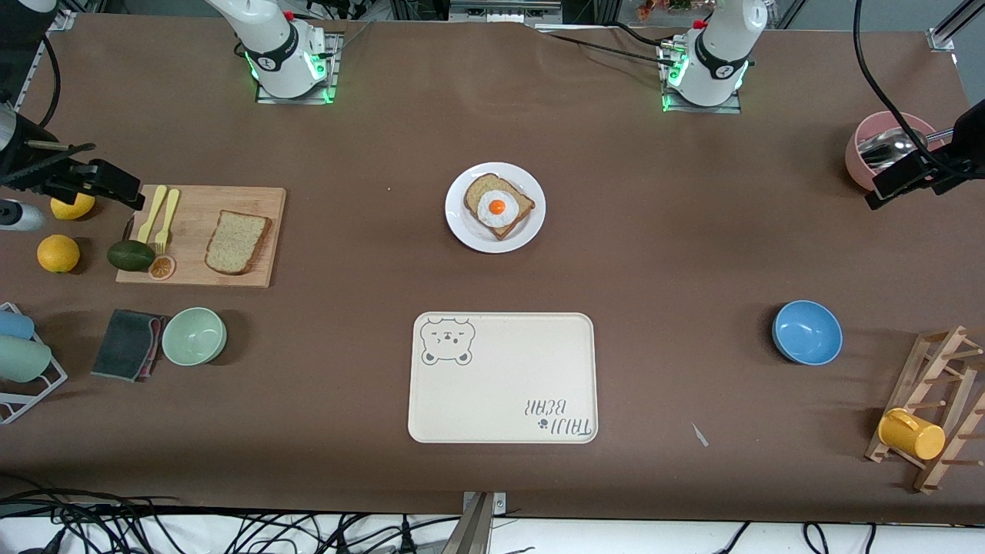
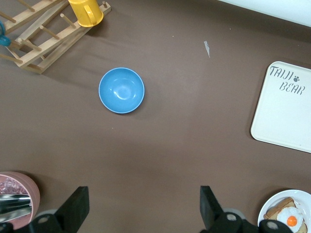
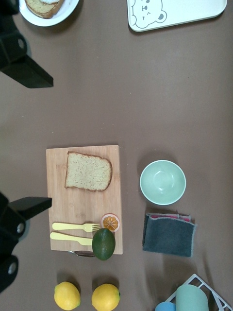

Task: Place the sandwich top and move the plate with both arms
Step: 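Move the right gripper toward the bread slice on the cutting board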

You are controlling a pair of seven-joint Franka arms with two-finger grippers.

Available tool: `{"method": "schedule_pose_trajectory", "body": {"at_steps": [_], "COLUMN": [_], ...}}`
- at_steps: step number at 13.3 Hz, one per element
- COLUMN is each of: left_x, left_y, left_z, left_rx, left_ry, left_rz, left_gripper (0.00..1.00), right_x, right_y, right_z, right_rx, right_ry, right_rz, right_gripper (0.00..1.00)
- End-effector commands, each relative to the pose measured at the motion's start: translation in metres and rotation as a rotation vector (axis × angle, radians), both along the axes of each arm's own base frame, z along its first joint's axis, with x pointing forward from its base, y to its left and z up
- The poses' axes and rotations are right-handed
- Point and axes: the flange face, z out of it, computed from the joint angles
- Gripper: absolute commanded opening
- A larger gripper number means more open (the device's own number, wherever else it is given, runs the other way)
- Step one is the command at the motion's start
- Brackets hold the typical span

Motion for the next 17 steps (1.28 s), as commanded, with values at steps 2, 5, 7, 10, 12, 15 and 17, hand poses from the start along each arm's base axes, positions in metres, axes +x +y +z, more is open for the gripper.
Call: {"method": "schedule_pose_trajectory", "body": {"at_steps": [2, 5, 7, 10, 12, 15, 17], "left_x": [-0.002, -0.003, -0.002, -0.003, -0.003, -0.003, -0.003], "left_y": [-0.005, -0.015, -0.015, -0.018, -0.018, -0.021, -0.016], "left_z": [0.005, 0.006, 0.006, 0.007, 0.007, 0.007, 0.007], "left_rx": [-0.023, -0.022, -0.020, -0.020, -0.020, -0.017, -0.011], "left_ry": [-0.008, -0.007, -0.007, -0.009, -0.010, -0.010, -0.010], "left_rz": [-0.026, -0.041, -0.042, -0.046, -0.047, -0.053, -0.045], "left_gripper": [1.00, 1.00, 1.00, 1.00, 1.00, 1.00, 1.00], "right_x": [0.001, 0.000, 0.000, 0.000, 0.002, 0.009, 0.011], "right_y": [0.000, 0.000, 0.000, 0.012, 0.015, 0.022, 0.023], "right_z": [-0.003, -0.002, -0.001, 0.001, -0.012, -0.061, -0.100], "right_rx": [0.010, 0.007, 0.006, -0.005, -0.015, -0.007, -0.004], "right_ry": [-0.004, -0.003, -0.004, -0.011, 0.010, 0.039, 0.023], "right_rz": [0.005, 0.012, 0.013, 0.044, 0.036, 0.042, 0.044], "right_gripper": [0.99, 0.99, 0.99, 0.99, 0.99, 0.99, 0.99]}}
